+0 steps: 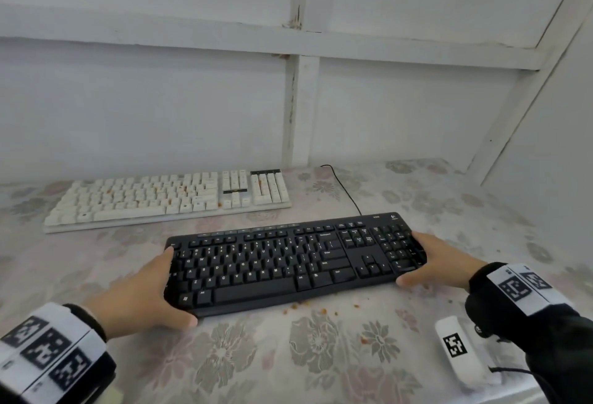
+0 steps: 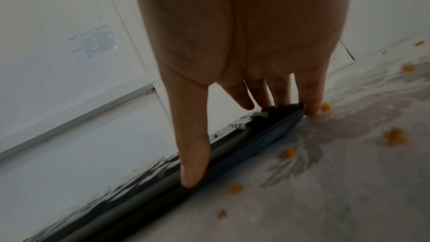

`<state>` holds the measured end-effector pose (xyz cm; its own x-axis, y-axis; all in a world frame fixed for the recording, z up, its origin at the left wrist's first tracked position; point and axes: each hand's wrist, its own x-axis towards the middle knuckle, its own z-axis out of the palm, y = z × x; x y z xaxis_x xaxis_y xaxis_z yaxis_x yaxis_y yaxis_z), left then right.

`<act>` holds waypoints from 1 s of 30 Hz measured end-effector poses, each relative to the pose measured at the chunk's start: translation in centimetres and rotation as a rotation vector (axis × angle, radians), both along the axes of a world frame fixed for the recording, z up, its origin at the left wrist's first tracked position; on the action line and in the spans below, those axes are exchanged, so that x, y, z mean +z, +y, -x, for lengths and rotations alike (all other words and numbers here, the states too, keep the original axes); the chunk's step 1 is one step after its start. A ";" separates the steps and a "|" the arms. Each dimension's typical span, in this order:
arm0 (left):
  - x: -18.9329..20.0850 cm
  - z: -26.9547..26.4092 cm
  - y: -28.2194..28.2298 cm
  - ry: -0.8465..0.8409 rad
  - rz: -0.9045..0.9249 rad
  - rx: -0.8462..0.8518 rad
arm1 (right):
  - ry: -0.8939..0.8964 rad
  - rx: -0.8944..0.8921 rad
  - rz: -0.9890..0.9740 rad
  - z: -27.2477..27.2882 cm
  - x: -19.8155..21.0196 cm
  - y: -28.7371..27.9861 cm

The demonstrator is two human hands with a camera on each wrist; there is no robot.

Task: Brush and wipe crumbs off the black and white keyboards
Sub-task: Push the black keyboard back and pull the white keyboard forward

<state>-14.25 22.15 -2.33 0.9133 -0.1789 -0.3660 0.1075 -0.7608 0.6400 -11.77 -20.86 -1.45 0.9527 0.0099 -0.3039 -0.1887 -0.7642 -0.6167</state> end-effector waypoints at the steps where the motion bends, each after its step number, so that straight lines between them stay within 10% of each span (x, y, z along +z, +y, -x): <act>1: 0.1 0.0 -0.1 0.001 -0.003 0.009 | 0.008 0.011 -0.006 -0.1 0.0 -0.1; 14: 0.2 -2.0 -1.7 0.052 0.089 0.132 | 0.038 -0.056 -0.135 -1.9 0.0 -2.7; 30: -0.1 -7.0 -17.2 -0.071 0.222 0.037 | -0.001 -0.125 -0.164 -5.9 2.8 -16.3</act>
<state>-7.24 4.93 -2.40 0.9428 -0.2140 -0.2557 0.0811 -0.5966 0.7984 -5.83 -37.21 1.34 0.9500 -0.0589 -0.3066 -0.2748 -0.6242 -0.7314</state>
